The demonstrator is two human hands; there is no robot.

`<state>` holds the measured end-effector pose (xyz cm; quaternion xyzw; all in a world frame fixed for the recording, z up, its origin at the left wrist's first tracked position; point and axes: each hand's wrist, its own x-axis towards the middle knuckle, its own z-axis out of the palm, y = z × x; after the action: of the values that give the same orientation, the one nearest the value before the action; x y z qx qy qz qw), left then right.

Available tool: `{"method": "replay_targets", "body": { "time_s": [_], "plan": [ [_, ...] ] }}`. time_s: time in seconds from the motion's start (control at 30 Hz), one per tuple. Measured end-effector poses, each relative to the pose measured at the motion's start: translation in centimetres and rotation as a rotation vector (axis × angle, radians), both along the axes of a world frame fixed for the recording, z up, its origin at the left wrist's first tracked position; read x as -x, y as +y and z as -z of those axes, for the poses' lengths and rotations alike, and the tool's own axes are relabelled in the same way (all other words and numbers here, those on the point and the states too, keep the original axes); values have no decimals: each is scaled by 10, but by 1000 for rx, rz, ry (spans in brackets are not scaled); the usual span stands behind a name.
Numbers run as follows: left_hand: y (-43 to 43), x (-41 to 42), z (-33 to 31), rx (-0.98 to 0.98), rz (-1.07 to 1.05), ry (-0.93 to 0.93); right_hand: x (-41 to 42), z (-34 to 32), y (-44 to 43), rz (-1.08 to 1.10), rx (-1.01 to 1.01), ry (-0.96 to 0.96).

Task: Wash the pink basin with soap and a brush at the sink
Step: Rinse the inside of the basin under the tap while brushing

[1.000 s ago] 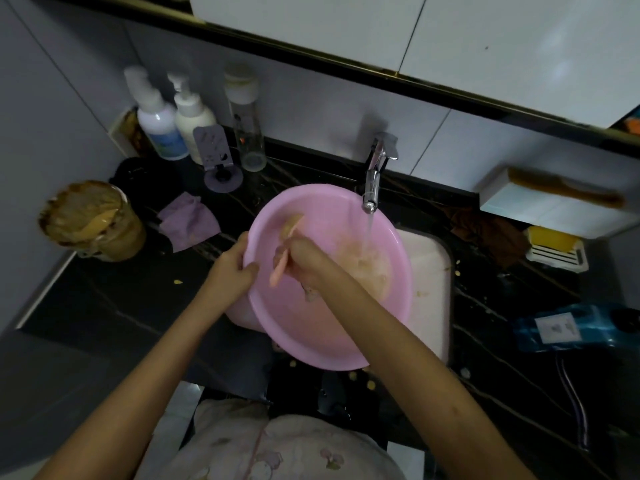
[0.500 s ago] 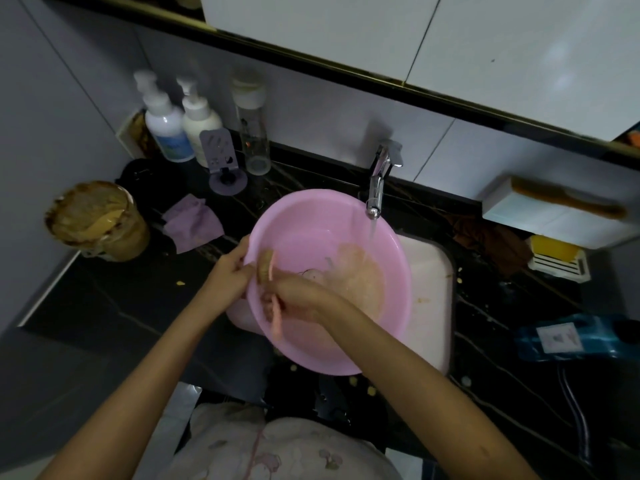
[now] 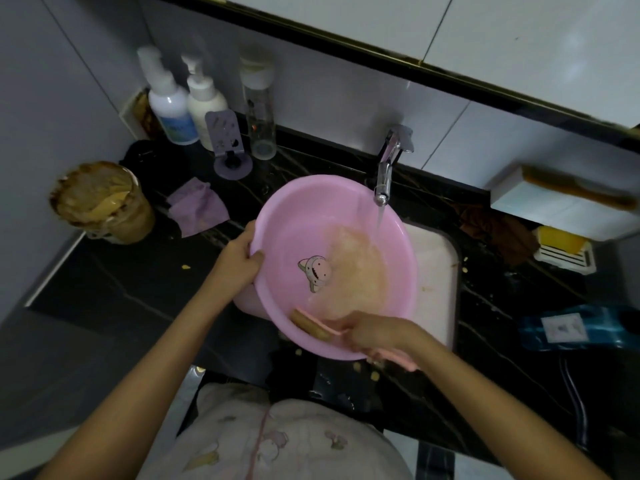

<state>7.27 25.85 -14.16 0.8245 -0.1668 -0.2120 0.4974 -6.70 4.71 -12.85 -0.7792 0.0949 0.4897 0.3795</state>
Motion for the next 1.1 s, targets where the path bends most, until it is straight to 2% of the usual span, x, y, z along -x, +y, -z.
{"method": "replay_targets", "body": {
  "time_s": [0.07, 0.13, 0.4, 0.5, 0.6, 0.73, 0.8, 0.97, 1.1],
  "plan": [
    [-9, 3, 2, -7, -2, 21, 10, 2, -31, -142, 180, 98],
    [-17, 10, 4, -43, -14, 26, 8, 8, -53, -164, 305, 158],
    [-21, 13, 14, -49, -43, 62, -28, 24, -118, -365, 740, 4],
    [-21, 14, 15, -47, -44, 66, -39, 23, -112, -279, 854, -134],
    [-21, 13, 17, -64, -36, 79, -50, 37, -97, -94, 801, -249],
    [-23, 13, 13, -113, -50, 67, -66, 59, -50, 243, 506, -247],
    [-23, 13, 13, -145, -30, 42, -73, 64, -25, 324, 403, -254],
    [-24, 10, 18, -186, -26, 22, -77, 52, 20, 214, 169, -278],
    [-25, 11, 22, -170, -36, 27, -50, 36, 18, 20, 182, -210]
  ]
}}
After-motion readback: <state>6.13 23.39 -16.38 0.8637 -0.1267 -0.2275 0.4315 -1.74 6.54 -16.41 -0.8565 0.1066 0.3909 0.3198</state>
